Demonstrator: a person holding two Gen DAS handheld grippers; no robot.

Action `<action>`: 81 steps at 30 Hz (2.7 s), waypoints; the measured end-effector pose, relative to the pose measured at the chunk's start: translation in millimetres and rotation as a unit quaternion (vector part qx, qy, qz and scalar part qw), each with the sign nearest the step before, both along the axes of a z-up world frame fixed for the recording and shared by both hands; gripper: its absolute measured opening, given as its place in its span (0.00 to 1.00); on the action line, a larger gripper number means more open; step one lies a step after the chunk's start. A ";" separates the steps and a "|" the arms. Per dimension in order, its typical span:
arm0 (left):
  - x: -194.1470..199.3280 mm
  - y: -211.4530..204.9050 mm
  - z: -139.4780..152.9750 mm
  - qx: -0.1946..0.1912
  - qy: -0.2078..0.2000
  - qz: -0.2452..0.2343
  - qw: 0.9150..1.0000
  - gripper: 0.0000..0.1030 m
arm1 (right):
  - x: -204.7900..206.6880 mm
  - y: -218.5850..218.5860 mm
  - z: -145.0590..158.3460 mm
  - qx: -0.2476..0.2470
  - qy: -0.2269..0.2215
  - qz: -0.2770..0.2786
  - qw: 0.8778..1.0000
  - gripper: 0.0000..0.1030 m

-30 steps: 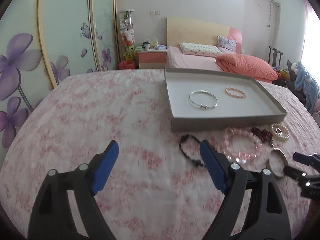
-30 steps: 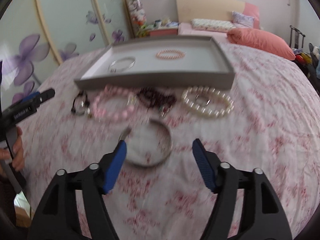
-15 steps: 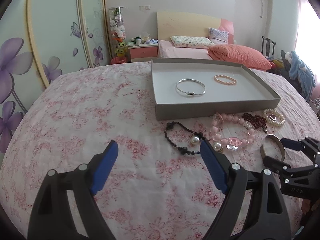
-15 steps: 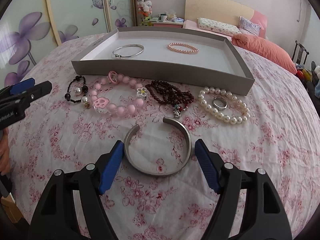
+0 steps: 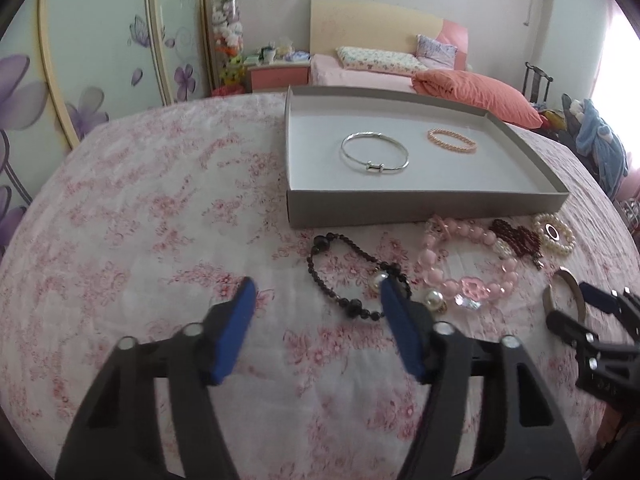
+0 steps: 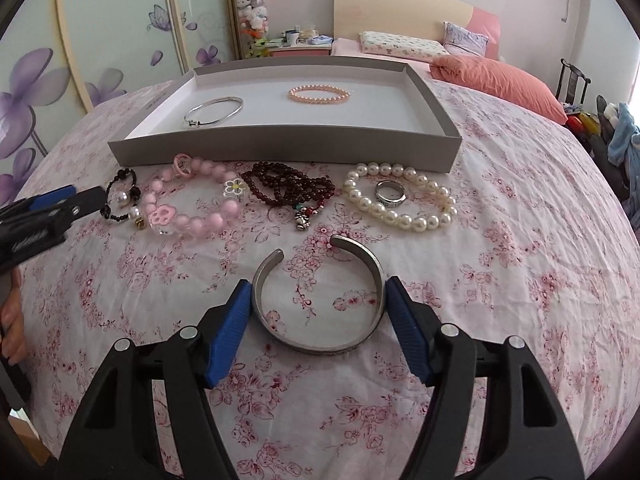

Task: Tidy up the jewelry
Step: 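Grasp the black beaded bracelet with the left tool while the right tool reaches for the silver cuff, then lift the black beaded bracelet with the left tool while the right tool grasps and lifts the silver cuff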

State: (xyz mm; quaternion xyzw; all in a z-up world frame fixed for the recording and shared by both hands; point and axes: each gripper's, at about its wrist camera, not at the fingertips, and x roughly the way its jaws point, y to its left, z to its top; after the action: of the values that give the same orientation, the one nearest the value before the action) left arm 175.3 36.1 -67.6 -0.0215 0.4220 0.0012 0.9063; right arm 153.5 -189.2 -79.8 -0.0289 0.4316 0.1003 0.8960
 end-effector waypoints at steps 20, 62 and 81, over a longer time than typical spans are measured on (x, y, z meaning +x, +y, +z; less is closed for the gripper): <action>2.2 -16.4 -9.0 0.029 0.027 -0.024 0.999 0.11 | -0.8 2.7 -0.3 -0.002 0.000 0.006 1.000 0.66; -23.4 -18.1 53.5 -0.083 -0.097 -0.064 0.990 0.10 | -18.4 -3.8 29.8 0.052 -0.069 -0.006 0.996 0.65; -35.5 -3.4 74.0 -0.092 -0.125 -0.044 0.987 0.10 | -29.0 -0.6 45.2 0.070 -0.110 -0.009 0.991 0.65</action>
State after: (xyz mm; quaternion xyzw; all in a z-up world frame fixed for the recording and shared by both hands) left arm 139.8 32.7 6.3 -0.0860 0.3047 -0.0806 0.9451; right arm 124.5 -189.8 -34.6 0.0263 0.3222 0.1184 0.9389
